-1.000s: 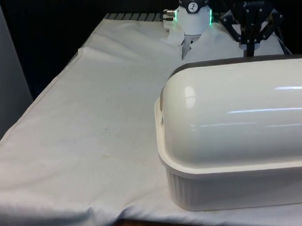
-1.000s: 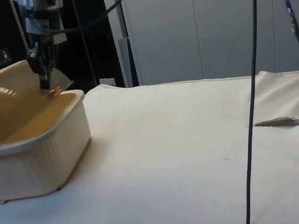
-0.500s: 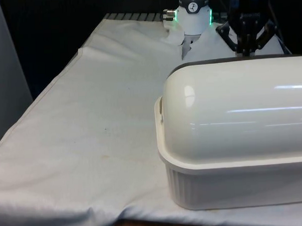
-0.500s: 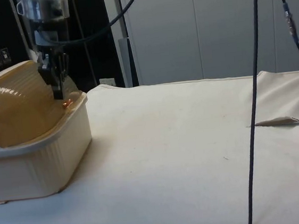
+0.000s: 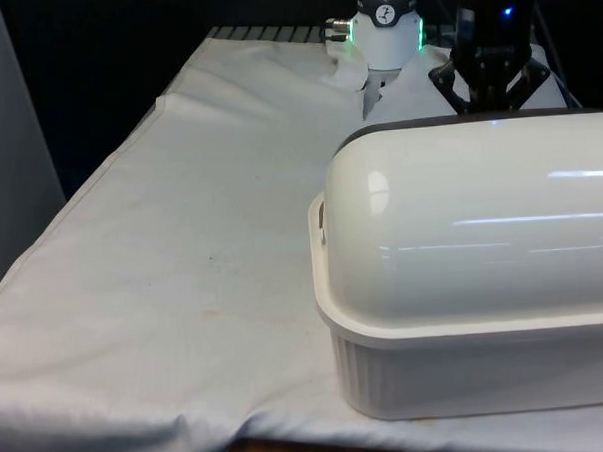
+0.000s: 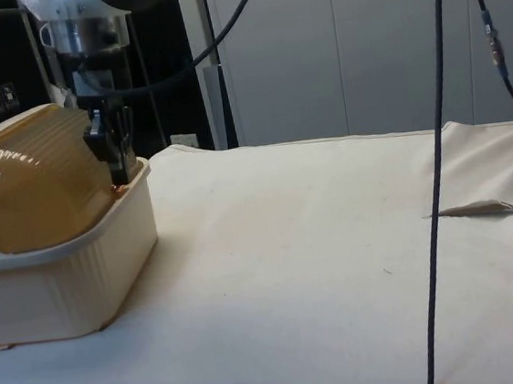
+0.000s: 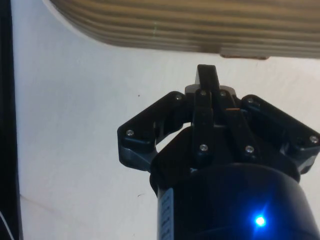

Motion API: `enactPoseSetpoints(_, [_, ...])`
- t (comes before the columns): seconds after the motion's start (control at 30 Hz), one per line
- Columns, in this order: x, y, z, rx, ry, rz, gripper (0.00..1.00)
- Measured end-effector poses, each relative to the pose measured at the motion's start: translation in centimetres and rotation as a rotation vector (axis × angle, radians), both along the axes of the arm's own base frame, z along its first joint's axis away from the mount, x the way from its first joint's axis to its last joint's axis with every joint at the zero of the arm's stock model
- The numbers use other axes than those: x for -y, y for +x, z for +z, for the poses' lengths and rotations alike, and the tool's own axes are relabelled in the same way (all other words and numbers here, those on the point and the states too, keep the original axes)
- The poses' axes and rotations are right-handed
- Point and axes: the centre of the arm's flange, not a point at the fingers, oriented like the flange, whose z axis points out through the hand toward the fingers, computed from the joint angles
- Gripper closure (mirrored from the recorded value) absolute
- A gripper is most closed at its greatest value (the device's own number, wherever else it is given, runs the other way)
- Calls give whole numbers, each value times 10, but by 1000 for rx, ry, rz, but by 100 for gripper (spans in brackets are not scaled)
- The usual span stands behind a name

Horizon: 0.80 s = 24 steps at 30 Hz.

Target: Open the lid, then close it.

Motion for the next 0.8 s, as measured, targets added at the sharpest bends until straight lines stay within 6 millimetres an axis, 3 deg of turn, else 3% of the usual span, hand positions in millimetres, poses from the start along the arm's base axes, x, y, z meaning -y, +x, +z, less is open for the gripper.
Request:
enactPoseSetpoints(0.7, [6, -42, 4, -28, -4, 21, 100])
enactPoseSetpoints(0.8, [16, -46, 5, -32, -8, 22, 100])
